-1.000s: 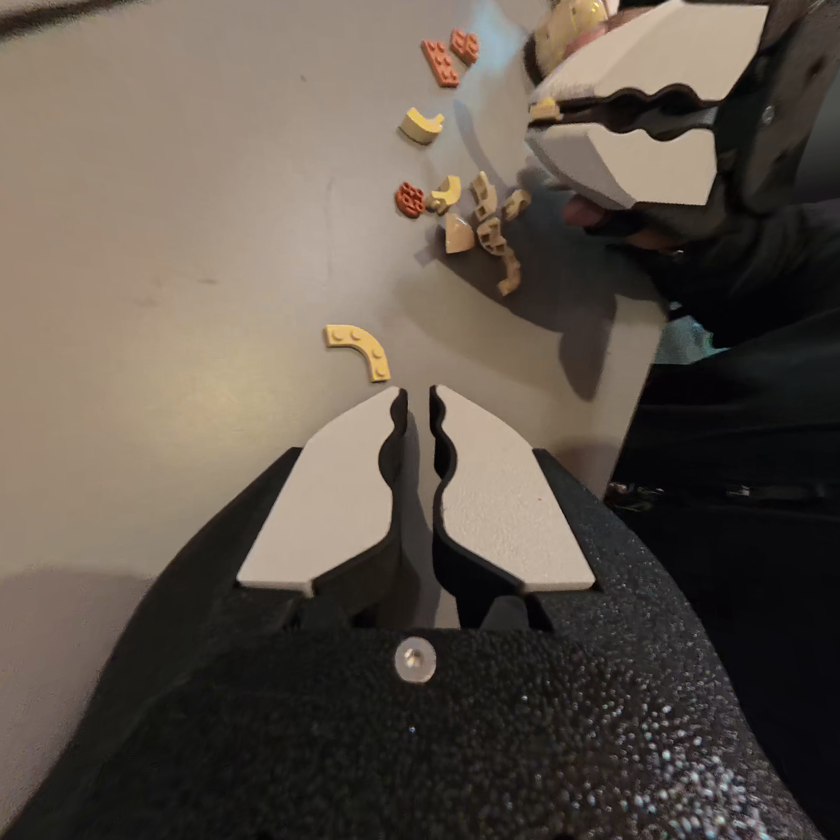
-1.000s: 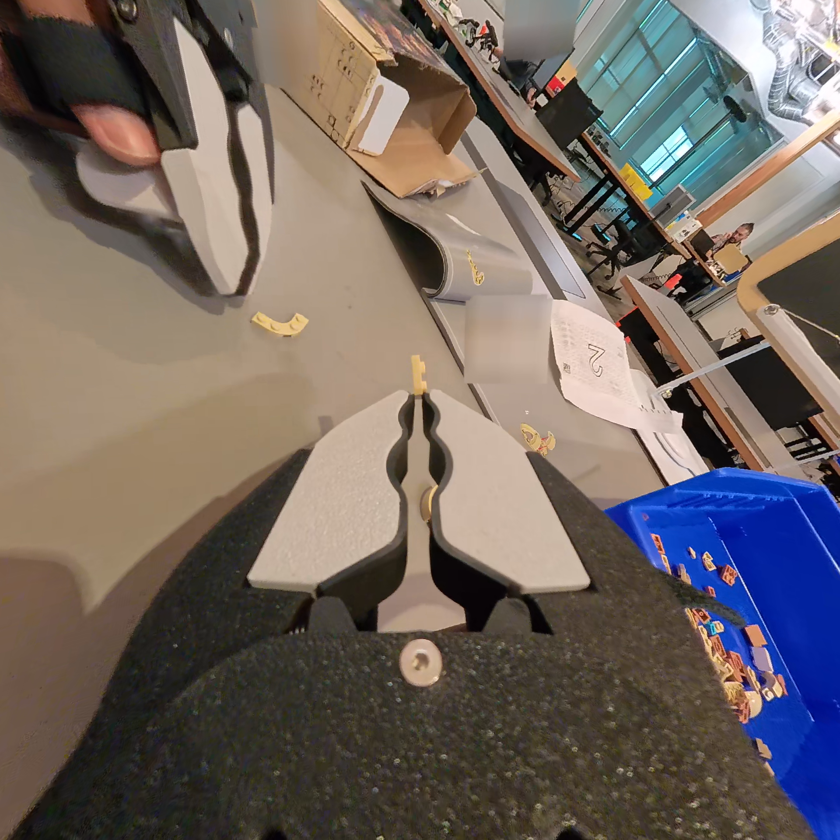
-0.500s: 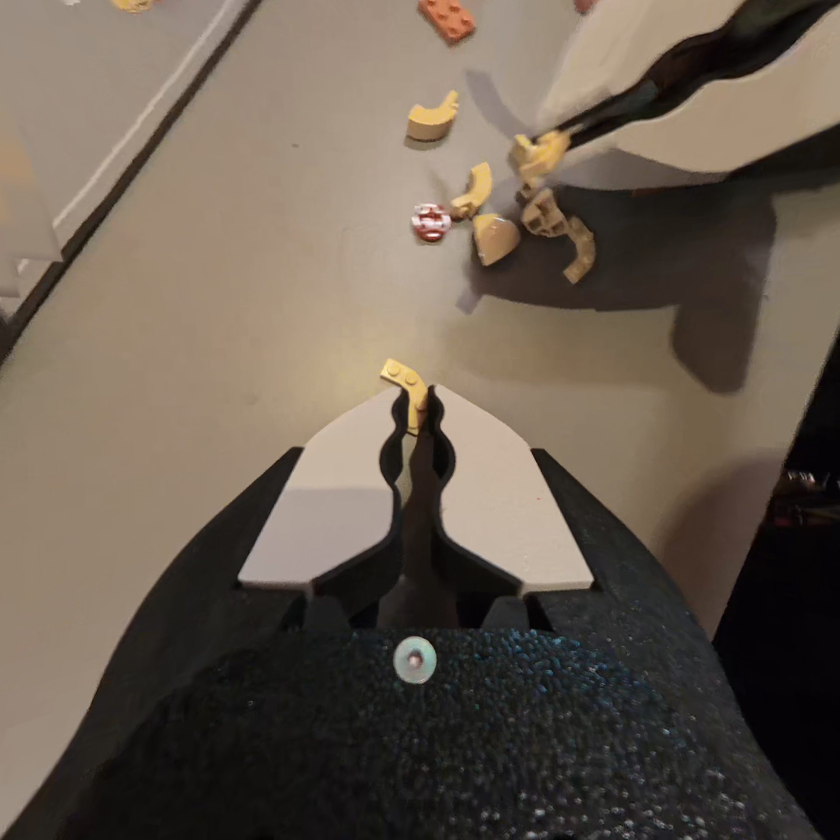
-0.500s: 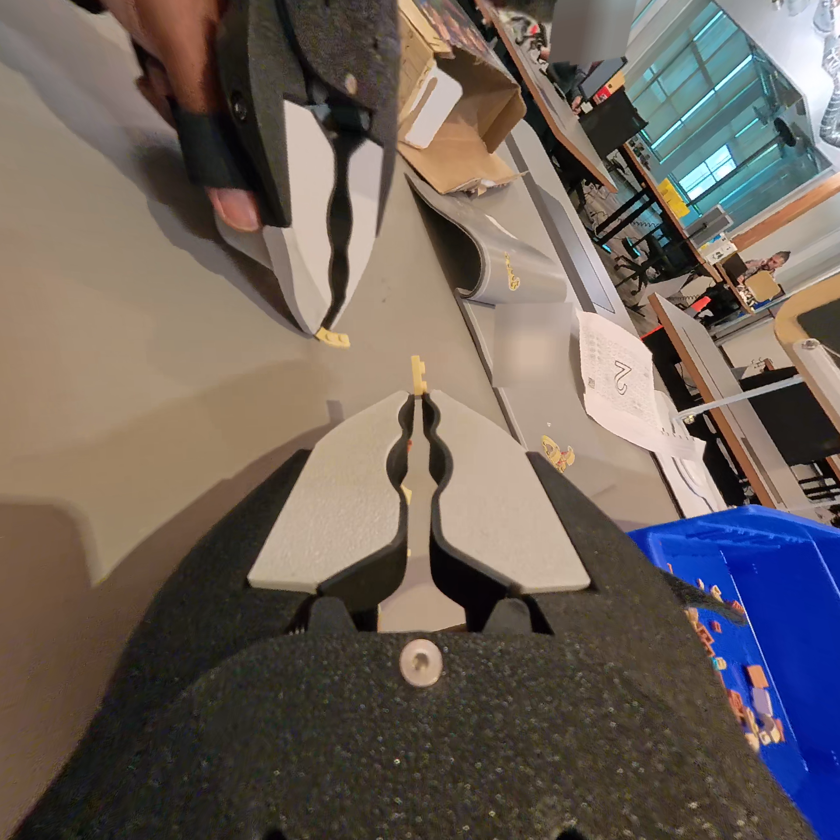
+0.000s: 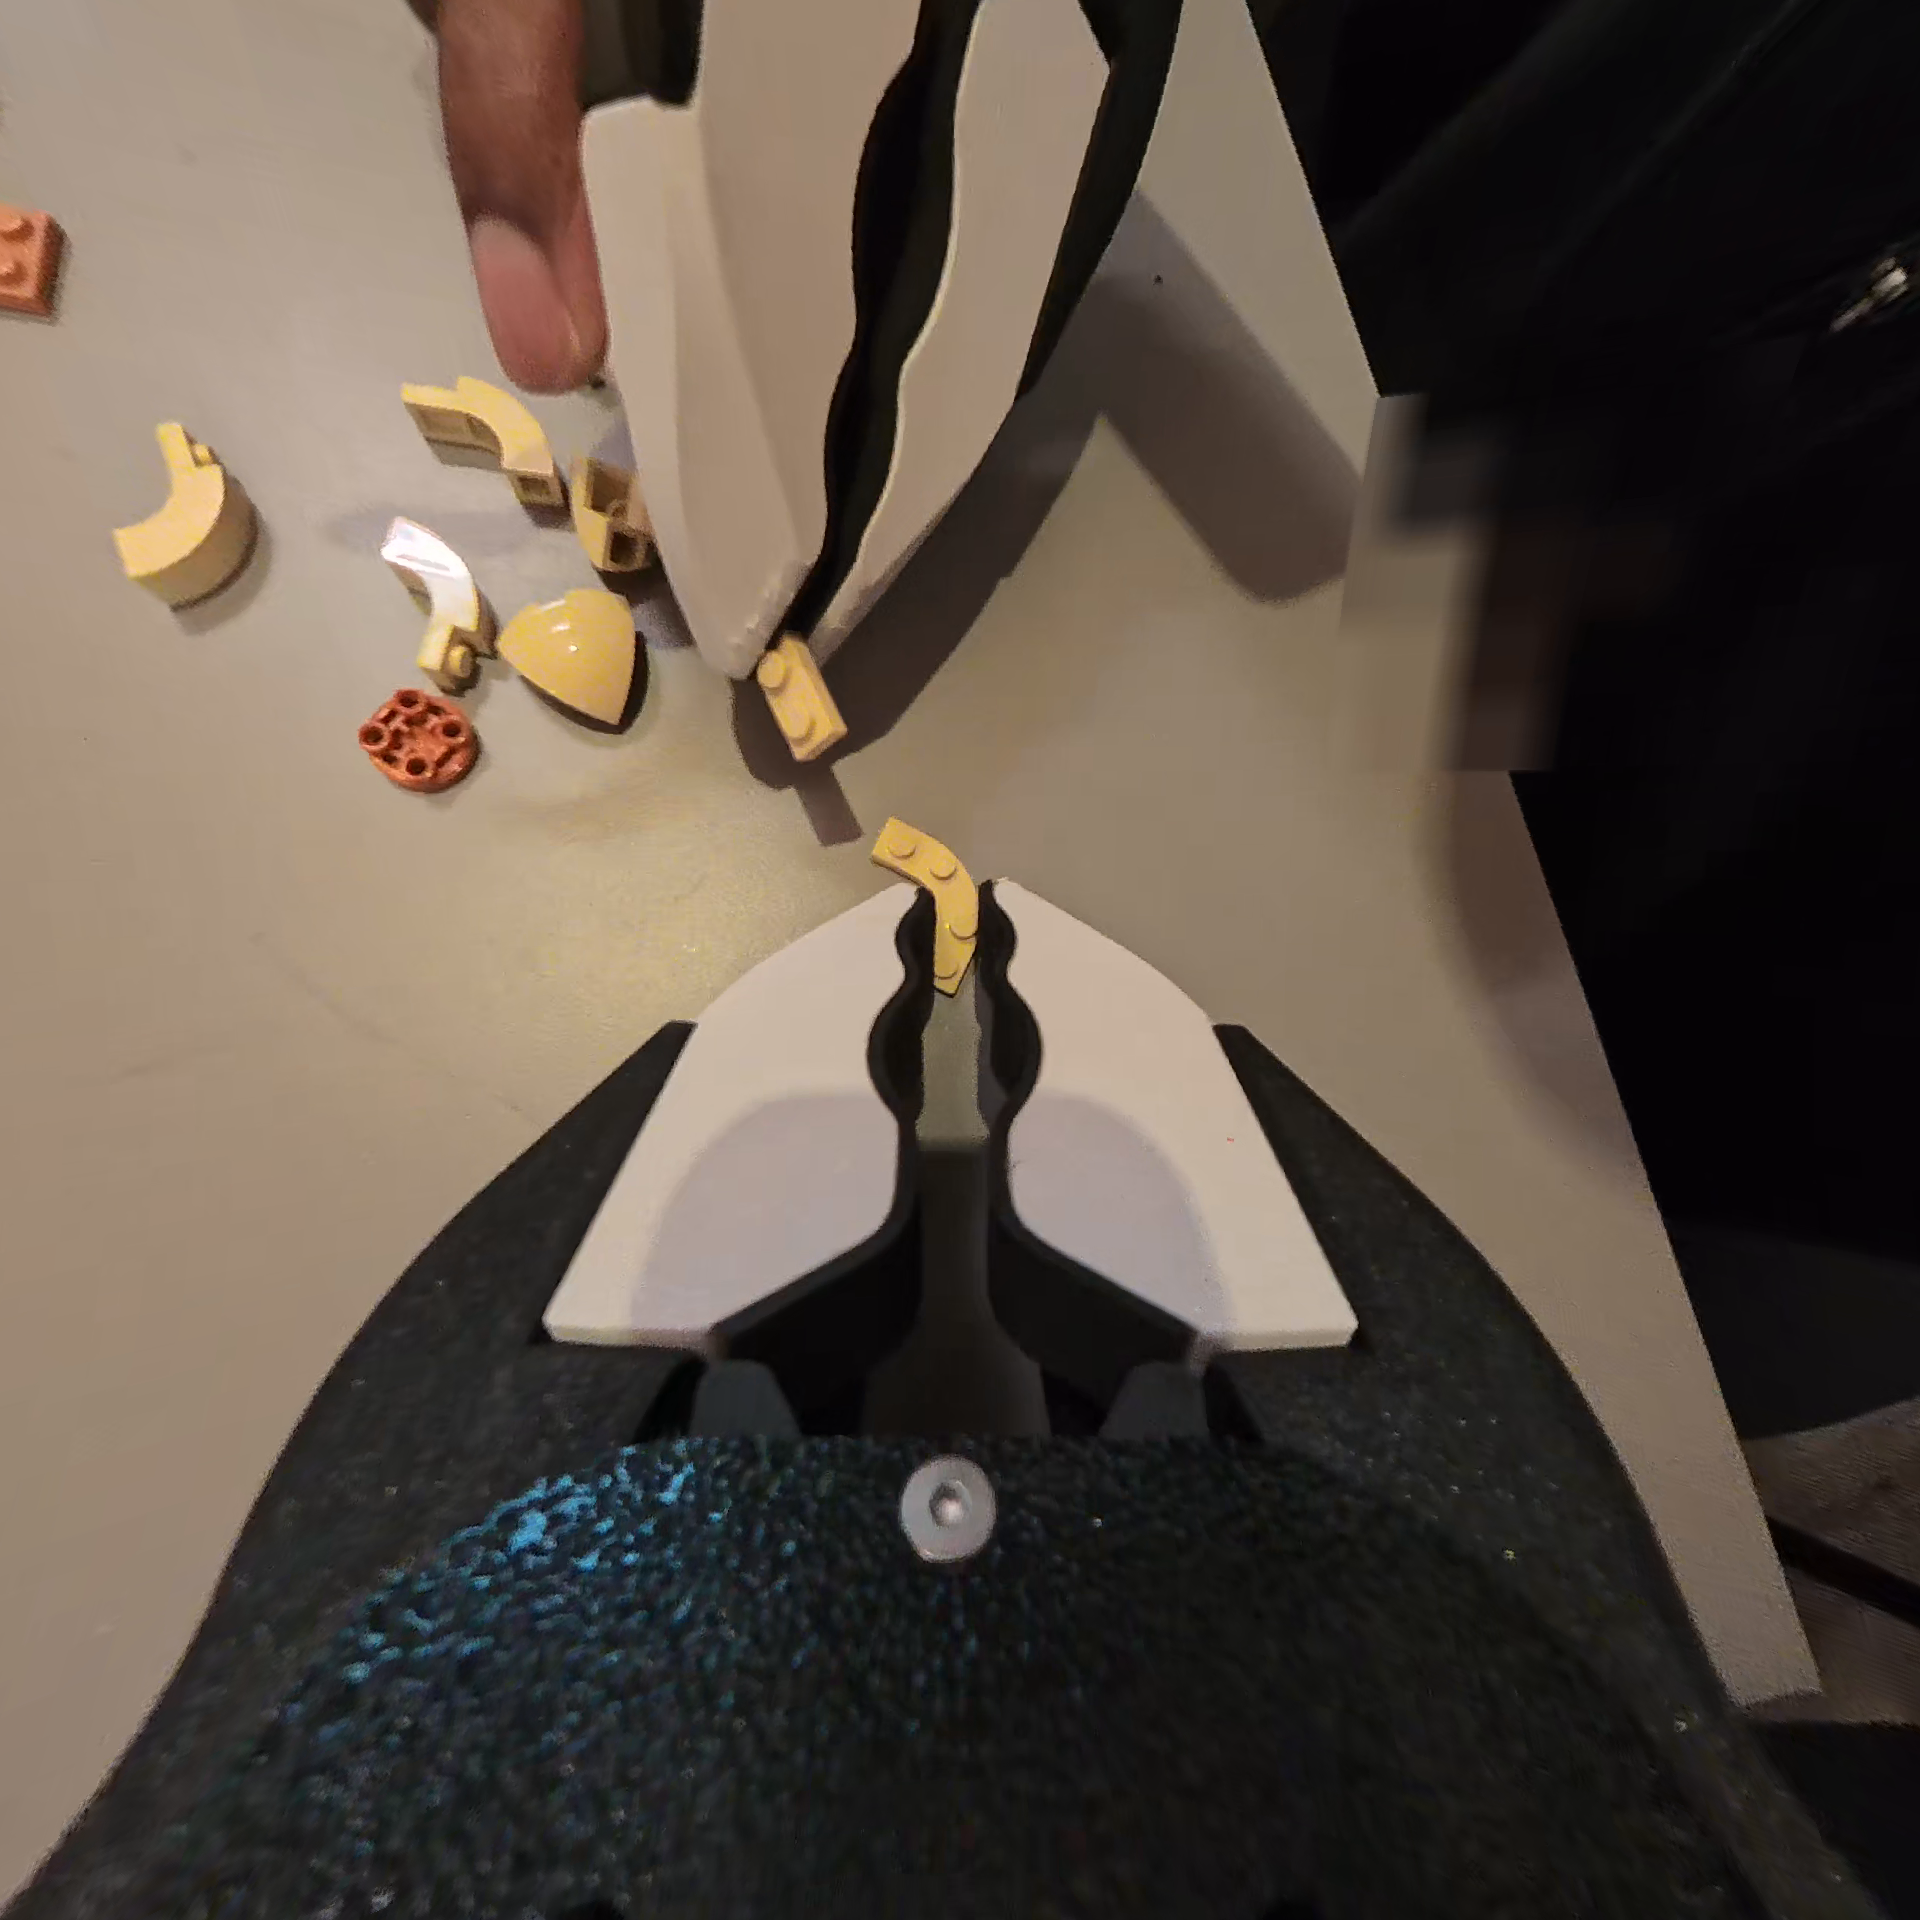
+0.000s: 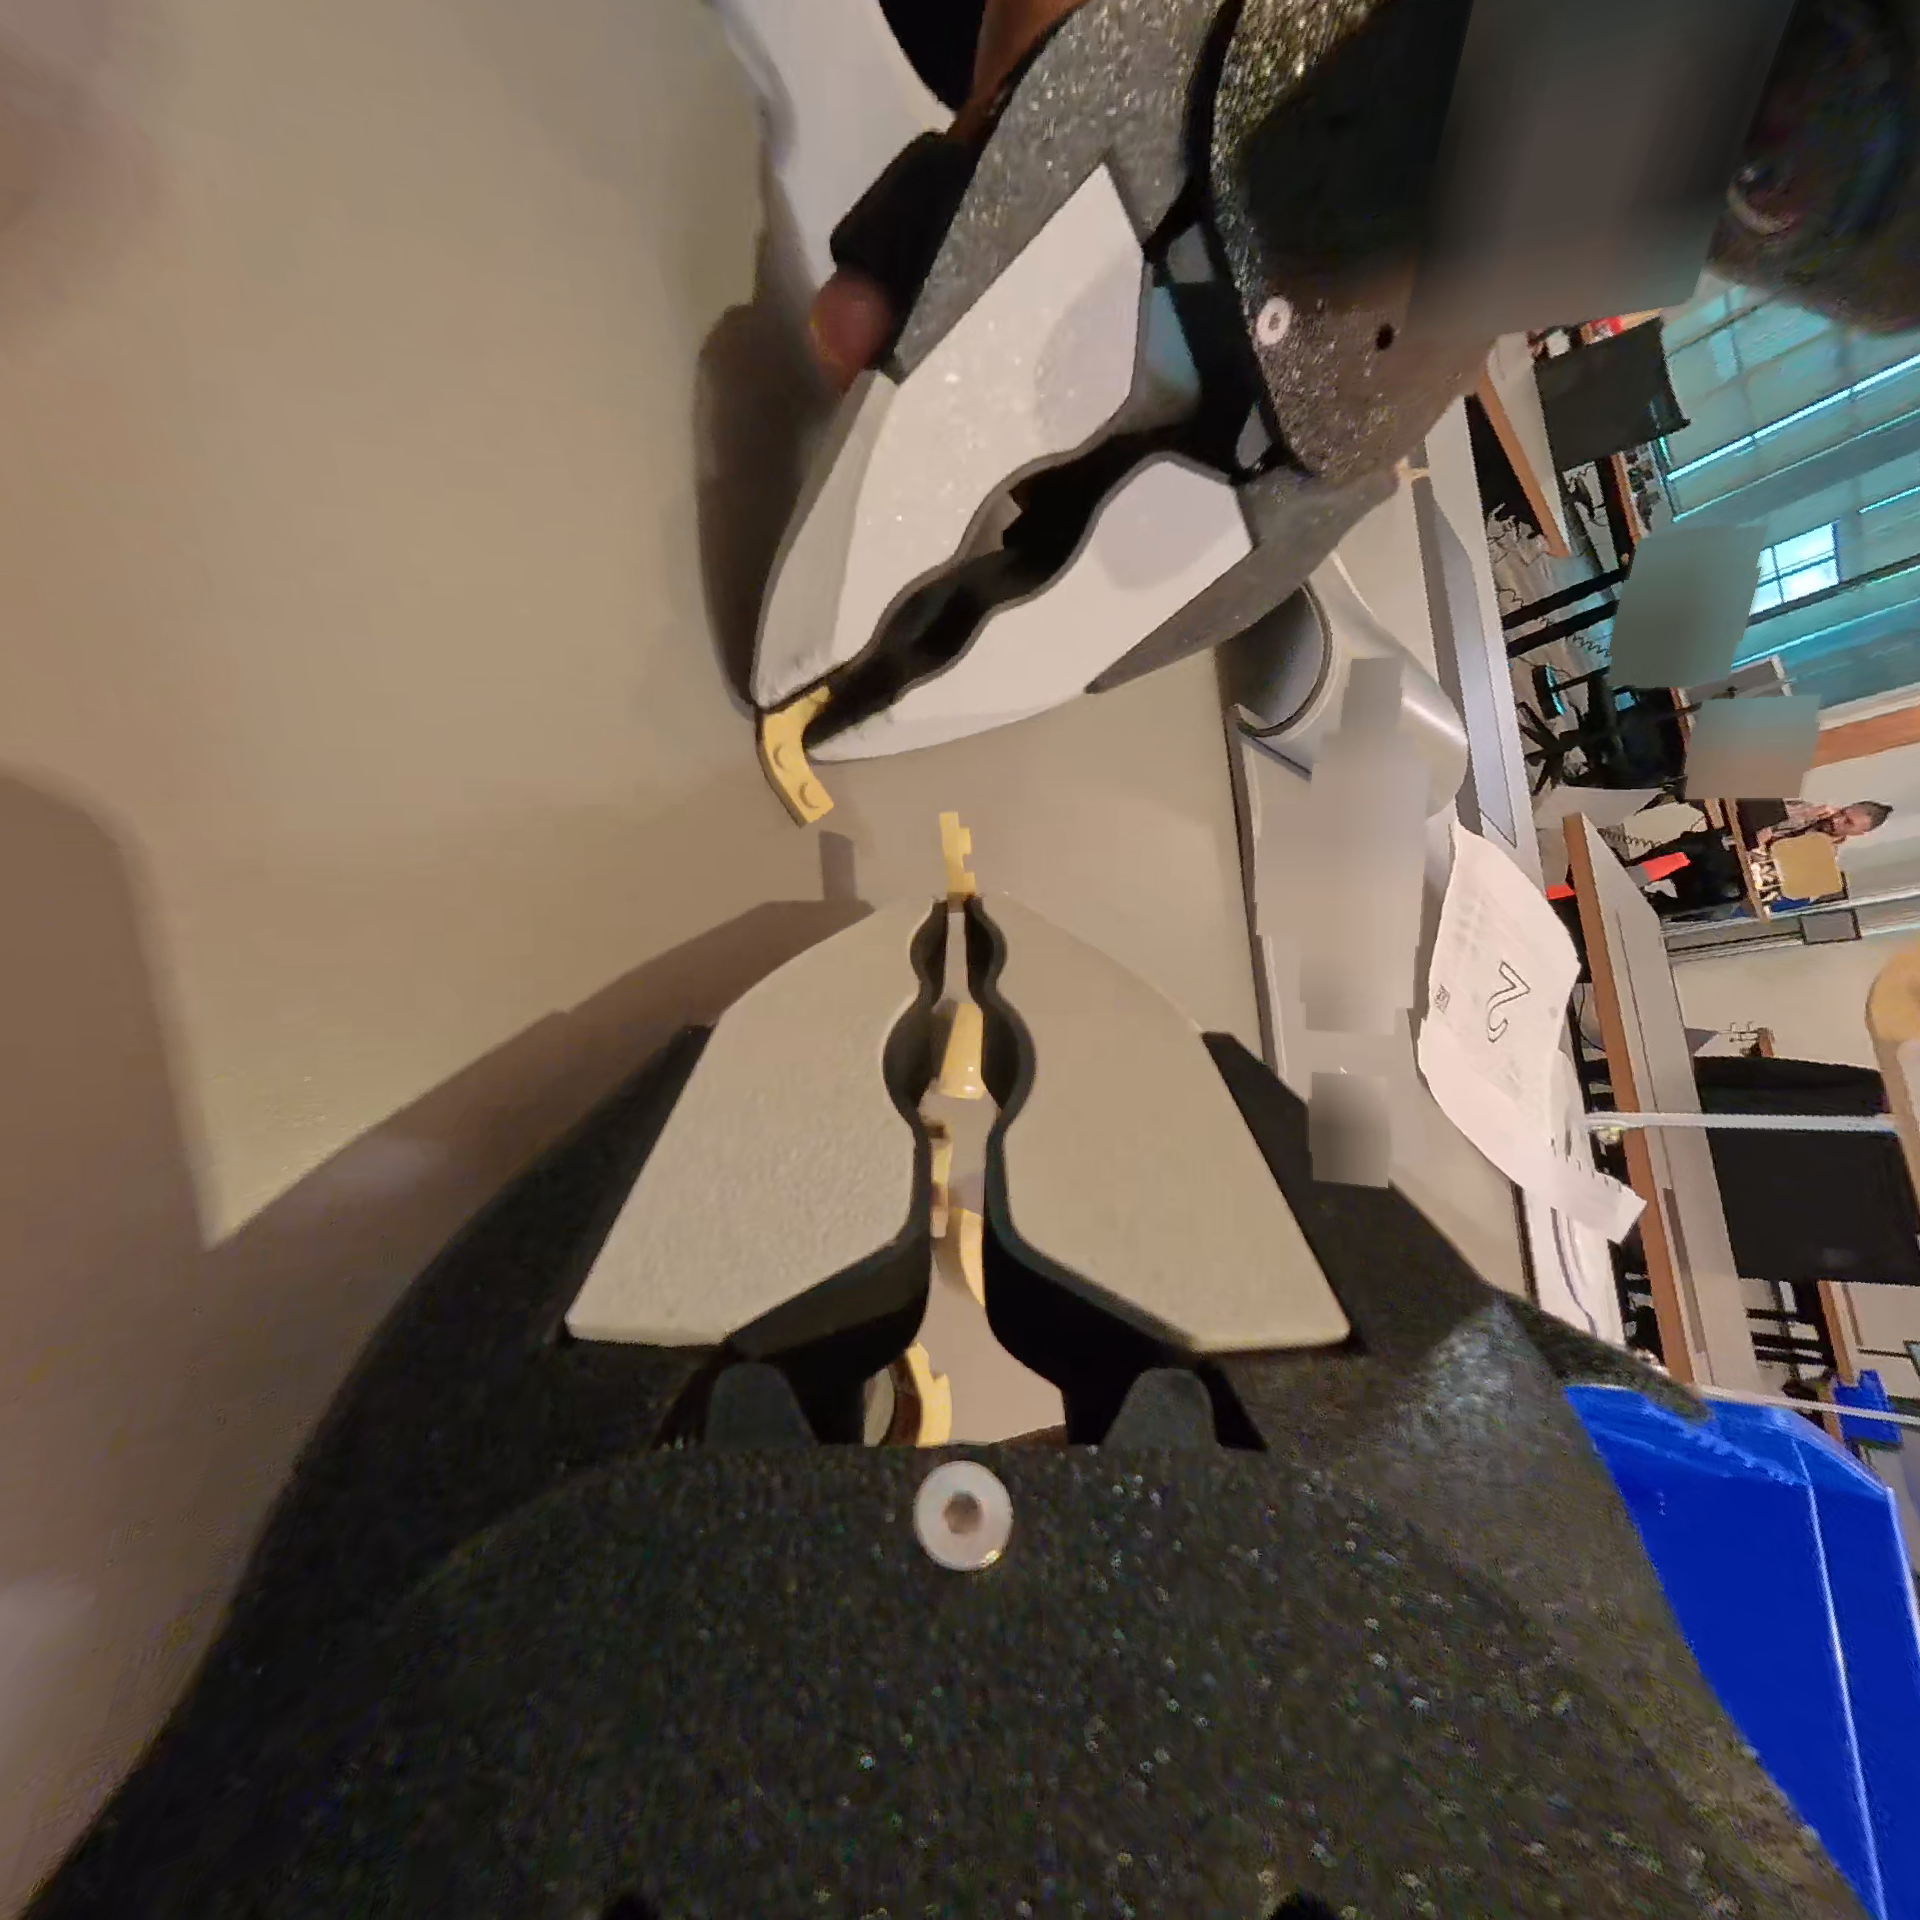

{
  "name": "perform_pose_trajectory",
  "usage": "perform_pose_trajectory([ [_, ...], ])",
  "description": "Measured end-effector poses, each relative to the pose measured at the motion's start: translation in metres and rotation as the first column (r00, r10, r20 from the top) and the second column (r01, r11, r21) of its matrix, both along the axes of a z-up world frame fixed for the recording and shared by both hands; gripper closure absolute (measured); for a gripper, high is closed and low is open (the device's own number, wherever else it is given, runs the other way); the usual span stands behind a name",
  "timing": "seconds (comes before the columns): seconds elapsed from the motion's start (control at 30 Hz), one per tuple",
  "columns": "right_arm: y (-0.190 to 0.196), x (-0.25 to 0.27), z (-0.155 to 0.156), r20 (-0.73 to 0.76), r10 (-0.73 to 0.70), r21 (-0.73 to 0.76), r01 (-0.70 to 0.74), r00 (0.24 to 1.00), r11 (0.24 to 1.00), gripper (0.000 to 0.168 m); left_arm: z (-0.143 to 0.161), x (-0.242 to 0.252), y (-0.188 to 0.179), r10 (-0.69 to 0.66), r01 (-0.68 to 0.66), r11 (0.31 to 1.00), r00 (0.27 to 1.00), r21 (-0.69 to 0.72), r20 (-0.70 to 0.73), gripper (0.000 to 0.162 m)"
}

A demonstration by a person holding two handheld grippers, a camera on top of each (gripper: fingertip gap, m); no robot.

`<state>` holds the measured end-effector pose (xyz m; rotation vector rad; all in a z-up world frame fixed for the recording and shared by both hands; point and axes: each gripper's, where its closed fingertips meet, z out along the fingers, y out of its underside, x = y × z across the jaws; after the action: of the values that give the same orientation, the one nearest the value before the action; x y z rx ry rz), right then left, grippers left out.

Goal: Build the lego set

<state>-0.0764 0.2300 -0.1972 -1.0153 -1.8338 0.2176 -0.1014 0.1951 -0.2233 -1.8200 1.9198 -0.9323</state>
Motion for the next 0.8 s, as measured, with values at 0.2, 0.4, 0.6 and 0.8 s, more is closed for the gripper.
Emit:
perform_pose_trajectory([
  [0.2,0.002,0.0,-0.001,-0.007,-0.007,-0.035,0.007,1.0,0.999,0.165,0.009,0.001,0.005,0.151,-0.155,0.983,0.988,0.096,0.045,0.143],
  [0.4,0.002,0.0,-0.003,0.005,-0.009,-0.038,0.009,1.0,0.999,0.165,0.008,0.013,0.007,0.42,-0.418,0.906,0.908,0.064,-0.011,0.143],
  [0.6,0.005,0.002,0.0,0.0,-0.024,-0.019,0.024,1.0,1.0,0.165,0.005,0.009,0.011,0.59,-0.581,0.806,0.803,0.117,-0.077,0.143],
  [0.8,0.004,0.002,-0.001,0.0,-0.019,-0.027,0.019,1.0,0.999,0.165,-0.001,0.011,0.012,0.664,-0.648,0.745,0.744,0.158,-0.074,0.147],
])
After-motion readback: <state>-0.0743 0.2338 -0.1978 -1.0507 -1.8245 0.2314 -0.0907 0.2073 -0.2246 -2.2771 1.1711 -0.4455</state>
